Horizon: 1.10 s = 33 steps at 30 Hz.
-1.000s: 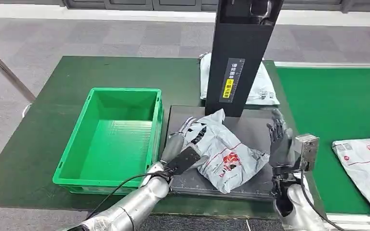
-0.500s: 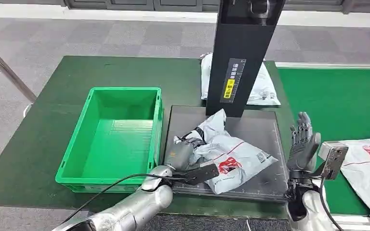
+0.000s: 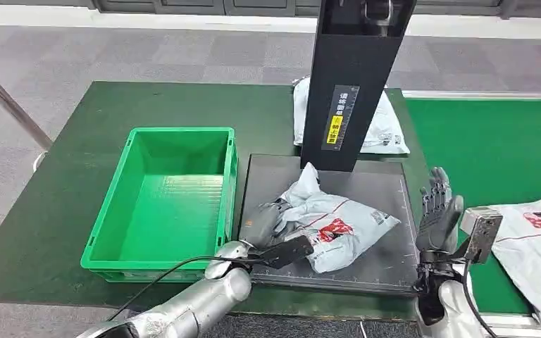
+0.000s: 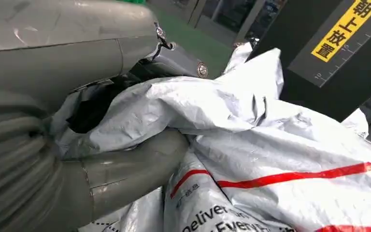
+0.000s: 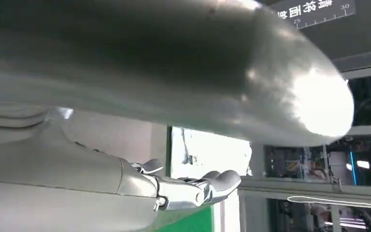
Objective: Moved the parcel from conveyor to table for the left to box.
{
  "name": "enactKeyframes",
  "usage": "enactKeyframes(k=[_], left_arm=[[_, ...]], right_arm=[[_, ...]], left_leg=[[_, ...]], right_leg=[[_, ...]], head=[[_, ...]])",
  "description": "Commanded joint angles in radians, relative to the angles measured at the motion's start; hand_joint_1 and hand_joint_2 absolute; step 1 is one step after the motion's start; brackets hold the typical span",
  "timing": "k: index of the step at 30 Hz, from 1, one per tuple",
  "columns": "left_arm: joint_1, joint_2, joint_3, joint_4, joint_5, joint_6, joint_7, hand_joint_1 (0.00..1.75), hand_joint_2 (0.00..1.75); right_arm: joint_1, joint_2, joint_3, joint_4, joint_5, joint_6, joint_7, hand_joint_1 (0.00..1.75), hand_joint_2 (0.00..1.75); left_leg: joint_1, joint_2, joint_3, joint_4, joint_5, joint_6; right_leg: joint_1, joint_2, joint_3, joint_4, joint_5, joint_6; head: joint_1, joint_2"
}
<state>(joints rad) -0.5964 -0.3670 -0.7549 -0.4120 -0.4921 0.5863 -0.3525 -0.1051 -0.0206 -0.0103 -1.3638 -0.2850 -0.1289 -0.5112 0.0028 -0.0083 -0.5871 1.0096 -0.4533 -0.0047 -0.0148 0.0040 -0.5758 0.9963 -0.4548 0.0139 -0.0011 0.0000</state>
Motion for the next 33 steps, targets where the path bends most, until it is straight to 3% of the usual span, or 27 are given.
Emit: enactKeyframes(k=[1, 6, 10, 16, 21, 26, 27, 29, 33], left_arm=[[0.014, 0.018, 0.124, -0.068, 0.135, 0.06, -0.228, 1.75, 1.75], [0.055, 0.056, 0.239, -0.298, 0.177, 0.112, -0.329, 1.75, 1.75], [0.098, 0.123, 0.288, -0.509, 0.118, 0.109, -0.288, 1.75, 1.75], [0.152, 0.191, 0.473, -0.713, -0.003, 0.112, -0.241, 1.75, 1.75], [0.217, 0.204, 0.527, -0.827, -0.008, 0.112, -0.268, 1.75, 1.75], [0.259, 0.159, 0.734, -0.852, -0.241, 0.112, -0.235, 1.75, 1.75], [0.259, 0.145, 0.769, -0.852, -0.261, 0.112, -0.235, 1.75, 1.75], [0.259, 0.1, 0.925, -0.856, -0.433, 0.112, -0.207, 1.75, 1.75], [0.235, 0.081, 1.142, -0.834, -0.655, 0.112, -0.158, 1.75, 1.75]], right_arm=[[-0.019, 0.029, -0.062, 0.059, -0.015, -0.008, 0.003, 0.0, 0.0], [0.023, 0.029, -0.063, 0.038, -0.018, -0.009, 0.003, 0.0, 0.0], [0.043, 0.026, -0.058, 0.037, -0.017, -0.008, 0.002, 0.0, 0.0], [0.025, 0.015, -0.052, 0.072, -0.032, 0.006, -0.012, 0.0, 0.0], [0.001, 0.04, -0.065, 0.077, -0.033, 0.005, -0.012, 0.0, 0.0], [0.041, 0.038, -0.077, 0.049, -0.03, 0.006, -0.003, 0.0, 0.0], [0.042, 0.036, -0.074, 0.051, -0.027, 0.008, -0.002, 0.0, 1.75], [0.037, 0.037, -0.069, 0.068, -0.023, 0.01, 0.001, 0.0, 1.75], [0.026, 0.032, -0.058, 0.098, -0.02, 0.013, 0.003, 0.0, 1.75]], left_leg=[[0.0, 0.002, 0.001, -0.001, 0.0, 0.0], [0.0, 0.001, 0.0, -0.001, 0.0, -0.001], [0.0, 0.002, -0.001, -0.001, 0.0, -0.001], [0.0, 0.005, -0.002, -0.001, 0.0, -0.001], [0.001, 0.007, -0.001, -0.002, 0.0, -0.002], [0.001, 0.005, 0.0, -0.002, 0.0, -0.001], [0.0, 0.004, -0.001, -0.002, 0.0, -0.001], [0.0, 0.005, -0.001, -0.002, 0.0, -0.001], [0.001, 0.006, -0.001, -0.002, 0.0, -0.002]], right_leg=[[0.0, 0.001, 0.0, -0.001, 0.001, -0.001], [0.001, 0.0, 0.0, -0.001, 0.0, -0.001], [0.0, 0.001, -0.002, 0.0, 0.0, -0.001], [0.001, 0.003, -0.004, 0.0, 0.001, -0.001], [0.001, 0.006, -0.003, 0.0, 0.001, -0.001], [0.001, 0.004, -0.002, -0.001, 0.0, -0.001], [0.0, 0.003, -0.003, 0.0, 0.0, -0.001], [0.0, 0.004, -0.003, 0.0, 0.0, -0.001], [0.001, 0.005, -0.004, 0.0, 0.001, -0.002]], head=[[0.0, 0.0], [0.0, 0.0], [0.0, 0.0], [0.0, 0.0], [0.0, 0.0], [0.0, 0.0], [0.0, 0.0], [0.0, 0.0], [0.0, 0.0]])
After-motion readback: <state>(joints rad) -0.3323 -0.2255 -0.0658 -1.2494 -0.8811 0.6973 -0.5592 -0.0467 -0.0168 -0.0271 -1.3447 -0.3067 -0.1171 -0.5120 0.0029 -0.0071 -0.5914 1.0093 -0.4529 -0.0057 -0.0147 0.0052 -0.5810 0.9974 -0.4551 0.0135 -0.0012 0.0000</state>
